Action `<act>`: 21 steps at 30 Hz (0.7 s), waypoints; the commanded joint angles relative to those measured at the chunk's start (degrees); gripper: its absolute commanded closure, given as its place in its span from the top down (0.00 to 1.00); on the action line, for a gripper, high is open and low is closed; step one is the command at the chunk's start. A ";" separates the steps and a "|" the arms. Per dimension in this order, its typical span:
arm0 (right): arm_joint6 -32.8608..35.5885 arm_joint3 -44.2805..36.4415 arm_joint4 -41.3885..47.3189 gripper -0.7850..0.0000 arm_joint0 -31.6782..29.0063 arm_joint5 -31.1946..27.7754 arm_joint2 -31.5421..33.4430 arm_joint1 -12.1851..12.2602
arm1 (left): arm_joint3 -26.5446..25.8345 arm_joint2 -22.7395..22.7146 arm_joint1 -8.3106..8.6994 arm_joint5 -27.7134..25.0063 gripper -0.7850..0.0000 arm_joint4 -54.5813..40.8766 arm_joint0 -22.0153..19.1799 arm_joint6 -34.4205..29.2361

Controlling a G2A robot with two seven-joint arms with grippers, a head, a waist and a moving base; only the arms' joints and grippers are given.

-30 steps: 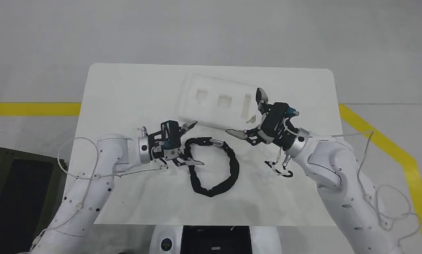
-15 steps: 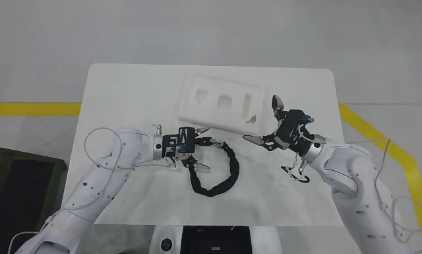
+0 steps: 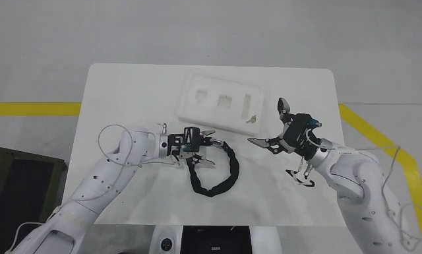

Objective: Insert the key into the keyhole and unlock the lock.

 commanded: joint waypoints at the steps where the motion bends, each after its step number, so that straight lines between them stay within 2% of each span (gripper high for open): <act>1: 0.00 0.00 0.00 1.00 0.00 0.00 0.00 0.00 | 0.51 0.43 -0.15 0.44 0.80 -0.07 -0.41 -0.10; 3: 0.00 0.00 0.00 1.00 0.00 0.00 0.00 0.00 | 1.09 0.93 -0.34 0.95 0.79 -0.08 -0.83 -0.19; 7: 0.00 0.00 0.00 1.00 0.00 0.00 0.00 0.00 | 2.19 2.19 -0.76 1.66 0.65 0.10 -1.80 -0.18; 13: 0.00 0.00 0.00 1.00 0.00 0.00 0.00 0.00 | 3.92 3.94 -1.27 2.48 0.69 1.79 -3.74 0.60; 20: 0.00 0.00 0.00 1.00 0.00 0.00 0.00 0.00 | 6.39 6.06 -1.63 3.39 0.65 5.37 -5.91 2.59; 21: 0.00 0.00 0.00 1.00 0.00 0.00 0.00 0.00 | 6.73 6.32 -1.69 3.42 0.62 5.62 -6.15 2.99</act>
